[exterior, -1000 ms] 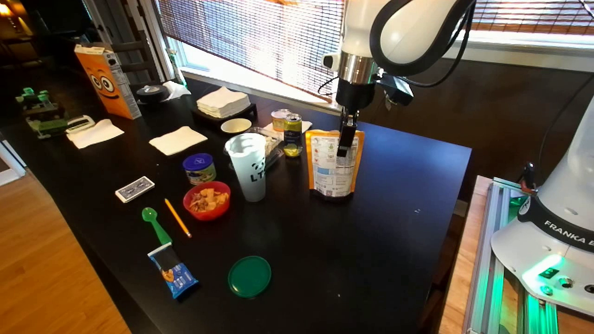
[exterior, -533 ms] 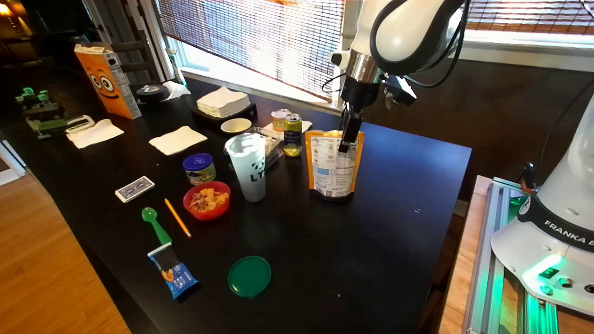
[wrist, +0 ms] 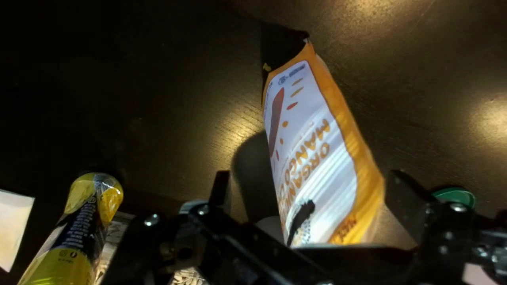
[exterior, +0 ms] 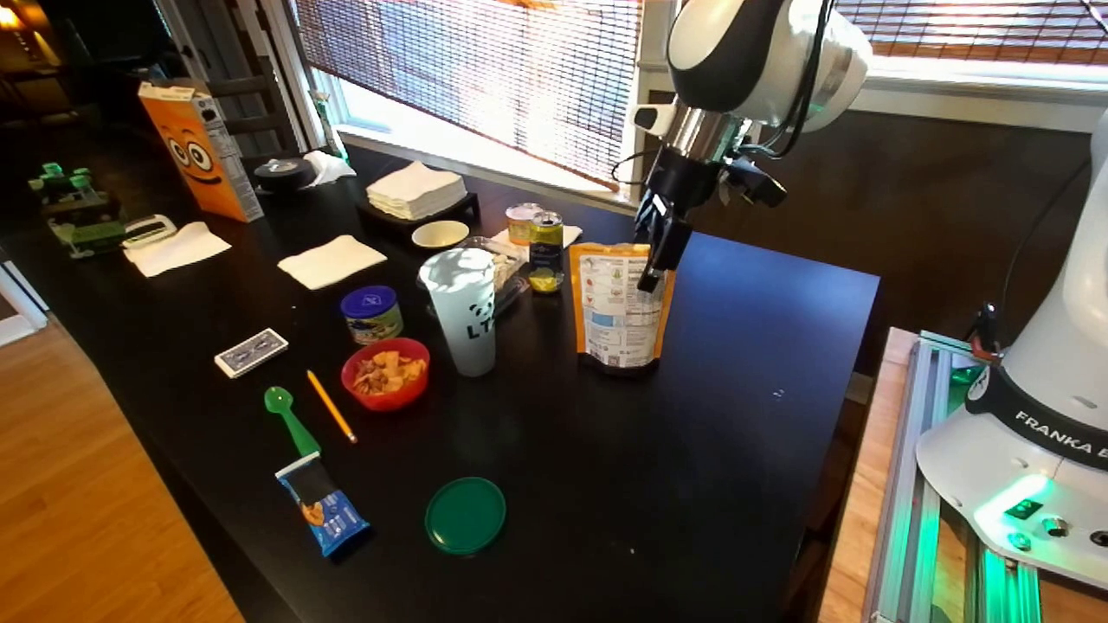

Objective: Pour the contents out of the white packet

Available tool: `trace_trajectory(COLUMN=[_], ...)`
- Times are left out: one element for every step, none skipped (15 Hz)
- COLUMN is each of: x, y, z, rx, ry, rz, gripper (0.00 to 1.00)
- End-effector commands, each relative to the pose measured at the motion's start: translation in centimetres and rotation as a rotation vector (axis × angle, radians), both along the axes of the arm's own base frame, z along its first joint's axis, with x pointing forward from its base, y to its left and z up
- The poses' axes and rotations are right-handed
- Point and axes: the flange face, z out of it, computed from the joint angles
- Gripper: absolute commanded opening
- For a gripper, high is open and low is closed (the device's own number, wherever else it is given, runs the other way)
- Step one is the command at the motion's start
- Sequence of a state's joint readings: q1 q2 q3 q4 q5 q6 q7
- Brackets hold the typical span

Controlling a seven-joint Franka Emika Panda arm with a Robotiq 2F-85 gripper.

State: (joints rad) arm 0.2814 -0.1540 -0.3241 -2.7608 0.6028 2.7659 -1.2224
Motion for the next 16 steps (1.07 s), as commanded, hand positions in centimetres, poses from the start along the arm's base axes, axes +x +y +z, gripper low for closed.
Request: trace_trajectory(x=[-0.9,-1.2,-1.4,-1.7,-1.9,-1.5,-1.7,-1.7,-1.8,-1.8,-1.7,-1.7,-1.6,-1.5,-1.3,-1.2], y=[-1.7,-2.1,-2.5,-2.8,-3.0,-2.8,-3.0,-3.1,-3.1,-3.1,-3.1,-3.1,-3.0,-3.0,-2.9,-2.9], z=[-1.5,-2.0,-2.4,-2.8,-3.3,-2.3,-2.7,-2.9,-2.9,-2.9,-2.9,-2.9,-2.7,-2.6,-2.5,-2.5], rx=[0.041,0.048,0.055,0.063,0.068,0.051,0.053,0.053,0.053,0.053,0.054,0.054,0.056,0.056,0.057,0.059], ry=[0.001,0.003,0.001,-0.003,-0.004,-0.001,-0.001,-0.001,0.000,0.000,0.000,0.000,-0.010,-0.013,-0.018,-0.022], rz=[0.041,0.051,0.057,0.067,0.072,0.049,0.056,0.059,0.060,0.060,0.060,0.060,0.057,0.058,0.056,0.055], gripper=[1.00,1.00,1.00,1.00,1.00,1.00,1.00,1.00,1.00,1.00,1.00,1.00,1.00,1.00,1.00,1.00])
